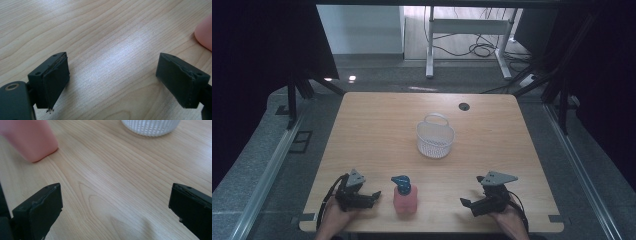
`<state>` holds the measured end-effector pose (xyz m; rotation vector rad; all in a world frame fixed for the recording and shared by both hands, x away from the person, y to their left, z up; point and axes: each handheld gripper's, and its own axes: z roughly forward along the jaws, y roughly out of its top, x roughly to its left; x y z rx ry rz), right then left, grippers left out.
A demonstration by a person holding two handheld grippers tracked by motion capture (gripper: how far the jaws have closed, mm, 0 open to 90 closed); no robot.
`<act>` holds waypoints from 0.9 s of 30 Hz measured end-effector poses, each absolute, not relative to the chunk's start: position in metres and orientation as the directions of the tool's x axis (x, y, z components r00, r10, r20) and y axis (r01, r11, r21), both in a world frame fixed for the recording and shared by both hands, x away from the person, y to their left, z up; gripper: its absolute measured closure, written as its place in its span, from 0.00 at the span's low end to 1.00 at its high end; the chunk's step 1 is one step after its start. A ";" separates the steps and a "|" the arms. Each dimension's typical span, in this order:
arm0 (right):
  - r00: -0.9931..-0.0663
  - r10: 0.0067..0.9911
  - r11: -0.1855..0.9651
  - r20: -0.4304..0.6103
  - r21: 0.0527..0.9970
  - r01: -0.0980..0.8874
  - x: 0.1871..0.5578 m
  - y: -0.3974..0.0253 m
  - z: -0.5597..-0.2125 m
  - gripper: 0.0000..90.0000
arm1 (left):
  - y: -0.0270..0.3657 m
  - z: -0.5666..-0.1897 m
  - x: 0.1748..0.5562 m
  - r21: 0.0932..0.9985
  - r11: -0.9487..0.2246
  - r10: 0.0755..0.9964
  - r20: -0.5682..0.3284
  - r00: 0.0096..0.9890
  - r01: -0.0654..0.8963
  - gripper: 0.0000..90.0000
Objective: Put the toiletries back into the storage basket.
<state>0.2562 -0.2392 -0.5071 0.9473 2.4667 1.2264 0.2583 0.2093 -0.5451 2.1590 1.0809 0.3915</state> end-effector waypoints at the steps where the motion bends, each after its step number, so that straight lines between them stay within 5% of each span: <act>1: -0.765 0.639 0.441 0.078 0.777 0.448 0.256 -0.239 -0.507 0.00 | 0.209 -0.545 0.258 0.691 -0.422 0.792 -0.033 0.610 0.587 0.12; 27: -0.837 0.527 0.439 0.144 0.798 0.414 0.257 -0.190 -0.485 0.00 | 0.209 -0.545 0.258 0.690 -0.425 0.791 -0.032 0.611 0.586 0.12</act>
